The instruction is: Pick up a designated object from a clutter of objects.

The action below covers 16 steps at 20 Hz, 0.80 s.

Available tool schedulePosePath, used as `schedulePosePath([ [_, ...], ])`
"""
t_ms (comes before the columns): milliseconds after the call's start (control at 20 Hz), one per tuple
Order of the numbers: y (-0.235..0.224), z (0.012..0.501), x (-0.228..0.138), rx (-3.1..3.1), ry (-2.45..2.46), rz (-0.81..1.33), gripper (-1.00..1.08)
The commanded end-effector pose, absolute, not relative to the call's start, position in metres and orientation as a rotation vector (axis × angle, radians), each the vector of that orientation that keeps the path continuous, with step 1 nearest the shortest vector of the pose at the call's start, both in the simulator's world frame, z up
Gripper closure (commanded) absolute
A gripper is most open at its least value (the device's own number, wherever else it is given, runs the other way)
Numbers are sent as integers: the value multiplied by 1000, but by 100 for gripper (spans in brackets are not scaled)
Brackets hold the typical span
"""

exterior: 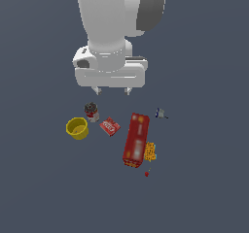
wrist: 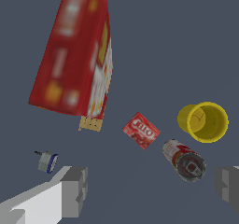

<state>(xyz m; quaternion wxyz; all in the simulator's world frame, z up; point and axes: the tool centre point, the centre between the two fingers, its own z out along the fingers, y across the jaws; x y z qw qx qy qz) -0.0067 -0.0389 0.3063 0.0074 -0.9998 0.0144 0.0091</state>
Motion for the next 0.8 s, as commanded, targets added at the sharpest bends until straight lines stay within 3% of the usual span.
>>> schedulePosePath([
  [0,-40,301,-6,-3127,20,29,-92],
  [750,-56,222,-3,-3114,-374,20,-92],
])
